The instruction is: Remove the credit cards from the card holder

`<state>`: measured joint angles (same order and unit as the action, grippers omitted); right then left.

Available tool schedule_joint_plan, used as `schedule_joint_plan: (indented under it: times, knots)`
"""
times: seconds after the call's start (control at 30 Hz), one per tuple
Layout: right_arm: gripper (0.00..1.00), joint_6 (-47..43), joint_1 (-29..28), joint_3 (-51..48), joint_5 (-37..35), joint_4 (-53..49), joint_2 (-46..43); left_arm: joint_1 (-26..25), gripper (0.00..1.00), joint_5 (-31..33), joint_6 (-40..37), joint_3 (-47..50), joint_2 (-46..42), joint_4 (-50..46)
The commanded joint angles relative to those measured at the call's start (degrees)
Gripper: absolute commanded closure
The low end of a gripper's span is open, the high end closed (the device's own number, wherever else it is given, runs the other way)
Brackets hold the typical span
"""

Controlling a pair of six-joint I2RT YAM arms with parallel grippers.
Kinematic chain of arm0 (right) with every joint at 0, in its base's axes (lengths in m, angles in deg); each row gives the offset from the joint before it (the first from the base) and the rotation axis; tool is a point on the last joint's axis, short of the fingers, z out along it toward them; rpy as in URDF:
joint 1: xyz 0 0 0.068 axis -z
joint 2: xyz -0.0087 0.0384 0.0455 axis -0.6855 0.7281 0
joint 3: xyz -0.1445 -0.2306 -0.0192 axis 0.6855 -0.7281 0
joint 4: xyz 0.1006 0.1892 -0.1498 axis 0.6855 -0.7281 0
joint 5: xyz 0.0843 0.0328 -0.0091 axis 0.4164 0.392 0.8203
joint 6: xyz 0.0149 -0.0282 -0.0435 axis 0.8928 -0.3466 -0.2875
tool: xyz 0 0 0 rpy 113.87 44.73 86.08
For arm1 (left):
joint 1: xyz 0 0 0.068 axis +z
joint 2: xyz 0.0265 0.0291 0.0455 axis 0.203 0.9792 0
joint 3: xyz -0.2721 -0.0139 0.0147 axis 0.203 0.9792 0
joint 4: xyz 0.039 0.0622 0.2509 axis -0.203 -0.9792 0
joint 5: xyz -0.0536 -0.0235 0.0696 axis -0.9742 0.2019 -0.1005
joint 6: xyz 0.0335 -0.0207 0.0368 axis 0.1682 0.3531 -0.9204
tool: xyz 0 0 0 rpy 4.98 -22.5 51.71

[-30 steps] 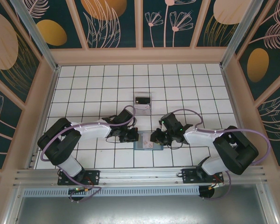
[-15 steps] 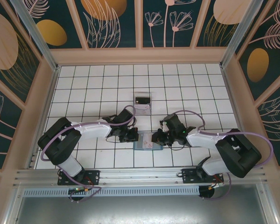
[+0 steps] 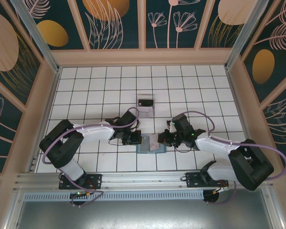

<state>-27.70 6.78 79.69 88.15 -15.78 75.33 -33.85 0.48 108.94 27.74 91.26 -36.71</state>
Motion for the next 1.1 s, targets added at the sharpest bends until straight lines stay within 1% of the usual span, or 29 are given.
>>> schedule_joint_plan:
  times: [0.0, 0.23, 0.43, 0.57, 0.73, 0.87, 1.07]
  knots:
    - [0.93, -1.8, 0.9, 0.5, -1.2, -3.6, -2.5, -0.3, 1.00, 1.3, -1.2, -1.0, 1.0, -2.4]
    - [1.00, -2.9, 1.5, 3.4, -1.4, -7.2, -5.2, -0.3, 1.00, 1.5, -1.2, -1.0, 0.7, -2.4]
    - [1.00, -5.1, 1.8, 7.0, -2.9, -10.9, -6.3, -0.3, 0.99, 2.1, -1.4, -0.5, -0.5, -2.7]
    - [1.00, -9.6, 2.1, 10.3, -5.0, -14.9, -6.0, -0.3, 0.99, 2.2, -1.3, 0.4, -0.7, -2.6]
    - [1.00, -18.9, 2.8, 16.3, -10.3, -21.3, -3.5, -0.3, 0.99, 2.6, -1.2, 1.5, -1.3, -2.5]
    - [1.00, -28.6, 2.9, 20.7, -11.9, -23.6, -1.5, -0.3, 0.99, 2.8, -1.2, 2.3, -2.1, -2.5]
    - [1.00, -44.5, 2.9, 28.6, -14.3, -28.5, 4.3, -0.3, 0.98, 3.6, -1.2, 3.1, -3.4, -3.1]
